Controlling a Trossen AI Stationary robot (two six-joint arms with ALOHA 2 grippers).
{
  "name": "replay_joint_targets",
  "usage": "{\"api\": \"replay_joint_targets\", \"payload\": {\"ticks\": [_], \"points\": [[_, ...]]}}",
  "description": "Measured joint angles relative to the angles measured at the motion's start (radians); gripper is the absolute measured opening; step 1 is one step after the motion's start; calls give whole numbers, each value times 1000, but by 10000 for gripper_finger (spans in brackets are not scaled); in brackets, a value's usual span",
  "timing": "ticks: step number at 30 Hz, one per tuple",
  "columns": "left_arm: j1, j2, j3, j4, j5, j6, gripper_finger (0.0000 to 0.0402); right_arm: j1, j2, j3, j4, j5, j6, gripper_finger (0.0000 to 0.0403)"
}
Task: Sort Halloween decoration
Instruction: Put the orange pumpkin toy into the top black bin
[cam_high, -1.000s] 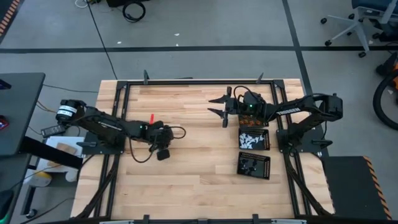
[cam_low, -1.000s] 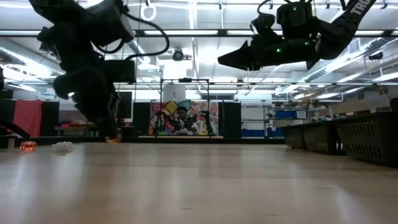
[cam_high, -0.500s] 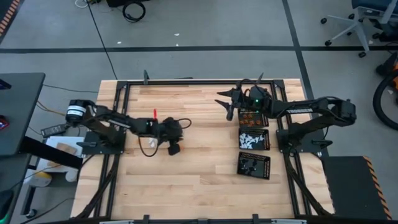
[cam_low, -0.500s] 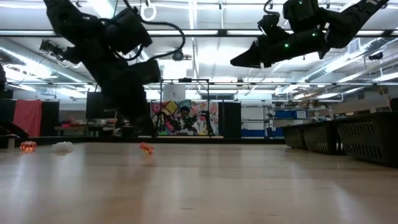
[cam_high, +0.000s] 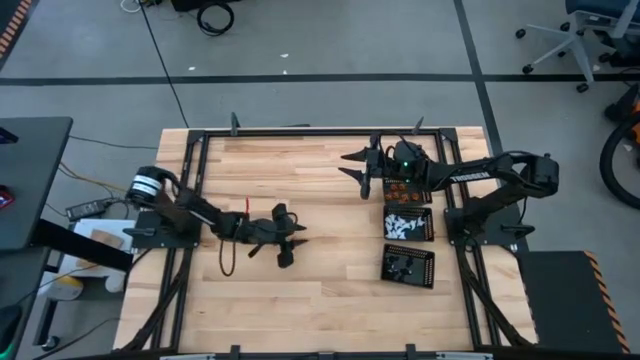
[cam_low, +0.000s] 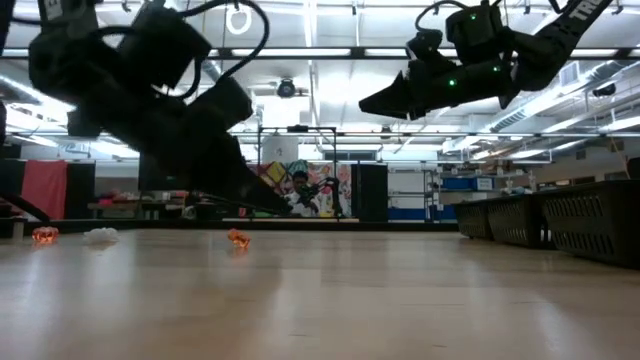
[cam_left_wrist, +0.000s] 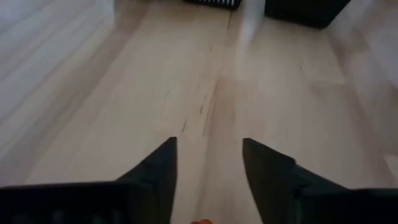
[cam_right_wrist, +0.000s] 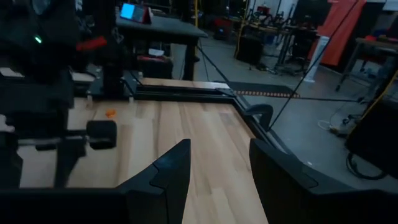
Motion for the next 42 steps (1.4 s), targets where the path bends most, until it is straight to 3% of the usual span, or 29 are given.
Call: {"api": "replay_joint_targets", "payload": {"ticks": [6, 13, 19, 29, 42], "points": [[4, 163, -47, 234, -5, 41, 231, 7, 0, 0, 18, -13, 3, 169], [3, 340, -41, 462, -32, 25, 239, 7, -1, 0, 16, -26, 2, 169], [-9, 372, -42, 486, -51, -20, 184, 7, -1, 0, 16, -29, -7, 169], [-7, 374, -50, 479, -79, -2, 12, 7, -1, 0, 24, -48, -36, 169], [26, 317, -56, 460, 2, -1, 5, 7, -1, 0, 31, -48, -39, 169]]}}
